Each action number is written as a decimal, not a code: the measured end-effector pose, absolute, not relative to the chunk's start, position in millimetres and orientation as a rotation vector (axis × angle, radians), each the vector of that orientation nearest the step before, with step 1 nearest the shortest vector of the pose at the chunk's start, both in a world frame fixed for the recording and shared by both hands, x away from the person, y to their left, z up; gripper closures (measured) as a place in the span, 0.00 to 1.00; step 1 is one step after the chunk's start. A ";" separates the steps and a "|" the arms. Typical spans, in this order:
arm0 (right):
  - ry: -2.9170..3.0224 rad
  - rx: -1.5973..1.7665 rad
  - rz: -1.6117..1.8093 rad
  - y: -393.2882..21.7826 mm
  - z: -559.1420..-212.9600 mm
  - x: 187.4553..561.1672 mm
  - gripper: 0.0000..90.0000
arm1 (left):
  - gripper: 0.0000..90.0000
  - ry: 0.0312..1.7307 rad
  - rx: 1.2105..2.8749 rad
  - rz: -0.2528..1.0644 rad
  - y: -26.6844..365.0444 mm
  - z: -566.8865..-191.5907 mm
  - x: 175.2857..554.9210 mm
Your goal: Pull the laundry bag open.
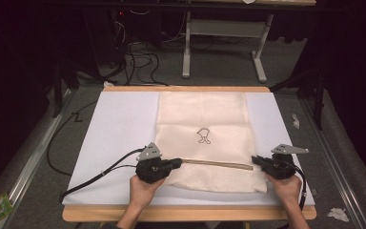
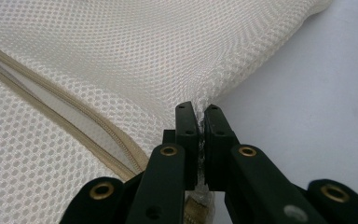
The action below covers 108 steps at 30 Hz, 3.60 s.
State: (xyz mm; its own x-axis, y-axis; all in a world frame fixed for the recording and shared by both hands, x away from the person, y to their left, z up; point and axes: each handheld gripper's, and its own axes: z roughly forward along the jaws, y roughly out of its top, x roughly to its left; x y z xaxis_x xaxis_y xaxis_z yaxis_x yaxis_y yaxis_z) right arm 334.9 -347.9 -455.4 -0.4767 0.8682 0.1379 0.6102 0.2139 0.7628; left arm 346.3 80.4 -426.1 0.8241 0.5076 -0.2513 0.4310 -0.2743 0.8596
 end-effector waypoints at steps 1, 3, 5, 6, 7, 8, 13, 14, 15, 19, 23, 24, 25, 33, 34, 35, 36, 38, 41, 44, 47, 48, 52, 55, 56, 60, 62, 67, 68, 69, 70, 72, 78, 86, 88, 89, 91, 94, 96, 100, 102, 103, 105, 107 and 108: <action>2.173 1.391 1.130 -347.5 -455.3 334.5 0.97 | 0.97 0.703 1.909 0.092 80.9 -425.7 346.0; 2.175 1.385 1.132 -348.1 -455.9 335.0 0.97 | 0.97 0.696 1.911 0.103 82.1 -424.6 345.5; 2.174 1.385 1.132 -348.3 -455.8 335.0 0.97 | 0.97 0.696 1.910 0.112 84.0 -422.9 344.9; 2.171 1.393 1.128 -348.0 -455.5 334.5 0.97 | 0.97 0.697 1.908 0.113 85.3 -422.0 344.4; 2.172 1.388 1.132 -348.4 -455.3 334.5 0.97 | 0.97 0.697 1.907 0.118 86.2 -421.6 344.2; 2.173 1.387 1.125 -348.4 -455.1 334.4 0.97 | 0.97 0.700 1.903 0.120 88.2 -421.4 343.9; 2.169 1.397 1.132 -350.0 -456.2 334.6 0.97 | 0.97 0.720 1.882 0.110 97.6 -423.2 344.1; 2.171 1.395 1.133 -349.9 -456.2 334.6 0.97 | 0.97 0.723 1.883 0.108 98.4 -423.5 343.8; 2.173 1.391 1.131 -349.4 -456.1 334.5 0.97 | 0.97 0.722 1.887 0.110 98.5 -423.8 343.5; 2.176 1.392 1.130 -348.9 -456.1 334.7 0.97 | 0.97 0.720 1.892 0.113 99.3 -424.7 343.4; 2.175 1.381 1.135 -348.9 -455.1 334.8 0.97 | 0.97 0.720 1.894 0.119 100.6 -424.3 342.2; 2.173 1.380 1.129 -348.6 -454.7 334.8 0.97 | 0.97 0.723 1.894 0.126 102.8 -423.7 341.5; 2.169 1.383 1.123 -349.1 -454.7 334.9 0.97 | 0.97 0.725 1.888 0.123 104.4 -423.6 341.3; 2.168 1.394 1.129 -349.7 -455.2 334.5 0.97 | 0.97 0.756 1.885 0.145 116.2 -425.0 339.9; 2.169 1.394 1.130 -349.6 -455.2 334.6 0.97 | 0.97 0.757 1.884 0.144 116.6 -425.4 340.3; 2.174 1.384 1.128 -349.8 -455.5 335.1 0.97 | 0.97 0.757 1.885 0.144 116.7 -425.7 340.4; 2.172 1.389 1.133 -349.6 -455.8 335.2 0.97 | 0.97 0.756 1.885 0.143 116.8 -425.9 340.5; 2.172 1.384 1.130 -349.9 -456.2 335.9 0.97 | 0.97 0.755 1.886 0.143 117.0 -426.2 340.1; 2.173 1.384 1.129 -349.9 -455.0 335.5 0.97 | 0.97 0.754 1.887 0.142 117.4 -426.5 339.3; 2.168 1.386 1.124 -350.3 -455.2 335.7 0.97 | 0.97 0.762 1.886 0.138 120.5 -427.3 339.0; 2.162 1.397 1.123 -352.4 -456.4 335.7 0.97 | 0.97 0.780 1.877 0.136 127.3 -428.4 338.9; 2.160 1.408 1.126 -352.5 -456.4 335.2 0.97 | 0.97 0.785 1.877 0.140 129.1 -428.7 338.5; 2.160 1.403 1.121 -352.2 -456.5 335.2 0.97 | 0.97 0.792 1.881 0.143 133.0 -429.3 337.4; 2.158 1.408 1.126 -351.5 -456.5 335.3 0.97 | 0.97 0.796 1.869 0.142 135.3 -428.9 338.0; 2.158 1.409 1.129 -351.5 -456.4 335.2 0.97 | 0.97 0.796 1.867 0.145 136.0 -428.2 338.0; 2.161 1.396 1.128 -351.9 -455.0 335.4 0.97 | 0.97 0.799 1.863 0.150 137.5 -427.3 337.6; 2.164 1.391 1.125 -351.4 -455.0 335.4 0.97 | 0.97 0.801 1.867 0.151 137.8 -428.1 337.8; 2.158 1.382 1.131 -350.0 -454.5 334.3 0.97 | 0.97 0.802 1.868 0.153 139.9 -429.1 338.1; 2.158 1.380 1.132 -349.7 -454.4 334.4 0.97 | 0.97 0.804 1.871 0.152 140.3 -429.3 338.1; 2.157 1.380 1.132 -349.2 -454.2 334.1 0.97 | 0.97 0.807 1.874 0.158 140.6 -429.3 338.1; 2.157 1.377 1.124 -349.2 -454.2 334.1 0.97 | 0.97 0.811 1.878 0.165 141.7 -429.1 338.0; 2.157 1.376 1.124 -350.1 -454.6 335.0 0.97 | 0.97 0.819 1.875 0.164 145.8 -428.3 338.2; 2.162 1.369 1.115 -348.5 -453.5 334.8 0.97 | 0.97 0.838 1.878 0.179 153.7 -427.7 337.5; 2.160 1.371 1.108 -347.0 -453.7 334.9 0.97 | 0.97 0.853 1.880 0.176 158.3 -430.5 339.3; 2.161 1.367 1.108 -346.7 -453.5 335.0 0.97 | 0.97 0.854 1.885 0.174 159.1 -431.0 340.1; 2.159 1.366 1.109 -346.7 -453.4 335.0 0.98 | 0.97 0.856 1.887 0.174 159.2 -430.9 340.2; 2.154 1.368 1.101 -346.2 -452.9 334.8 0.98 | 0.97 0.869 1.891 0.185 161.5 -429.9 340.6; 2.147 1.372 1.105 -348.6 -451.9 334.3 0.98 | 0.97 0.884 1.879 0.182 166.9 -429.5 341.0; 2.145 1.372 1.106 -350.1 -452.0 334.1 0.98 | 0.97 0.893 1.883 0.191 169.5 -430.4 340.5; 2.147 1.364 1.108 -348.7 -452.4 334.4 0.98 | 0.97 0.911 1.902 0.204 170.6 -433.5 341.4; 2.148 1.355 1.095 -347.2 -452.3 334.6 0.98 | 0.97 0.926 1.921 0.231 170.4 -433.6 340.5; 2.144 1.348 1.079 -347.3 -452.2 334.6 0.98 | 0.97 0.924 1.929 0.241 170.9 -433.6 339.3; 2.139 1.371 1.093 -348.5 -453.0 334.9 0.98 | 0.97 0.926 1.950 0.244 172.1 -434.7 338.6; 2.142 1.371 1.090 -348.2 -453.9 335.2 0.98 | 0.97 0.935 1.955 0.243 172.4 -435.9 340.5; 2.144 1.367 1.085 -347.5 -453.8 335.1 0.98 | 0.97 0.942 1.953 0.243 173.0 -436.1 341.7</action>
